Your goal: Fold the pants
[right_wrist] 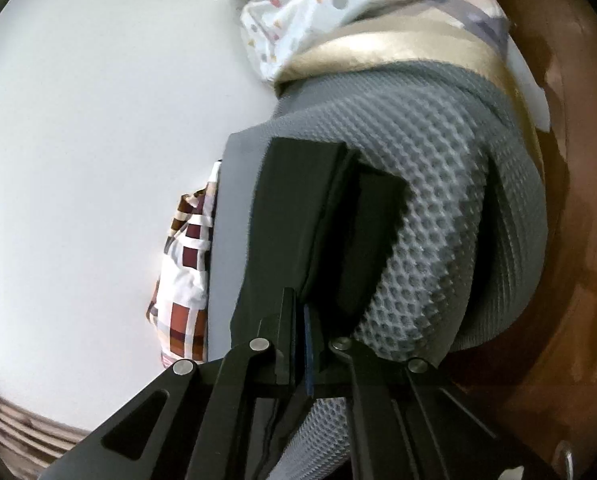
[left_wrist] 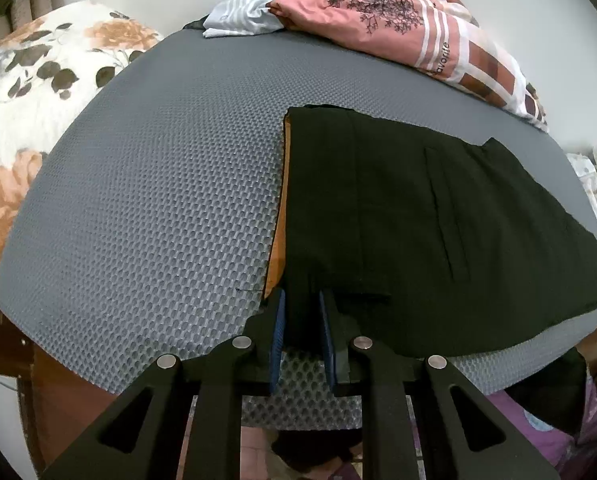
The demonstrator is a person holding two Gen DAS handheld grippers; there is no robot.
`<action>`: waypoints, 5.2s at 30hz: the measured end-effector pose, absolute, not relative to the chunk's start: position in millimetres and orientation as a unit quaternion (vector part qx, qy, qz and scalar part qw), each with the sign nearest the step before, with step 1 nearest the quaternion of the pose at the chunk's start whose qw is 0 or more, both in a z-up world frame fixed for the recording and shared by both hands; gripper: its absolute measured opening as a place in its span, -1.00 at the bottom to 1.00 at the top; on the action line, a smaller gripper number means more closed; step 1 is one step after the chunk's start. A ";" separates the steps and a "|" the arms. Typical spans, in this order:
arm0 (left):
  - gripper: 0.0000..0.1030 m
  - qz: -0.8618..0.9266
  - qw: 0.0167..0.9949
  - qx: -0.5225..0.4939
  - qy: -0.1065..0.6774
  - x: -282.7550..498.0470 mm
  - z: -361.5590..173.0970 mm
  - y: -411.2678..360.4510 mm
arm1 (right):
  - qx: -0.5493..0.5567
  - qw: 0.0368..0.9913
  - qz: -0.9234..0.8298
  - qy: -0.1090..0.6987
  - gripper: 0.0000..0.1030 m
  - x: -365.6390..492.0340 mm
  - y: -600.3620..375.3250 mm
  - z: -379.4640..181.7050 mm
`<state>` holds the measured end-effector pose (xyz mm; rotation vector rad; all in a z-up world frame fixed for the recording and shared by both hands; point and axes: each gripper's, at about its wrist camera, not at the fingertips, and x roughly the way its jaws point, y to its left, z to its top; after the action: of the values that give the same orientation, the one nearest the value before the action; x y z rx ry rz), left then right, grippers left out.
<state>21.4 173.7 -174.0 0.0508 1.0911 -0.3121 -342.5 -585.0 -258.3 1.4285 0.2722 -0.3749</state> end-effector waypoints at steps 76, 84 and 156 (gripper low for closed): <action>-0.59 -0.285 0.792 0.040 0.538 142.0 -170.4 140.9 | 0.648 0.710 -0.199 0.190 -0.92 -334.4 -579.6 -268.2; -0.95 -0.243 0.833 0.052 0.495 148.0 -142.2 136.3 | 0.642 0.717 -0.198 0.185 -0.92 -335.0 -576.4 -268.9; 0.37 -0.180 0.873 -0.022 0.453 112.0 -187.7 174.7 | 0.621 0.738 -0.205 0.165 -0.07 -355.6 -599.7 -249.0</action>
<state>112.0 174.7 -187.7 -0.0457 0.9463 -0.3762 -355.6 -599.7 -249.0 1.3635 0.3627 -0.4493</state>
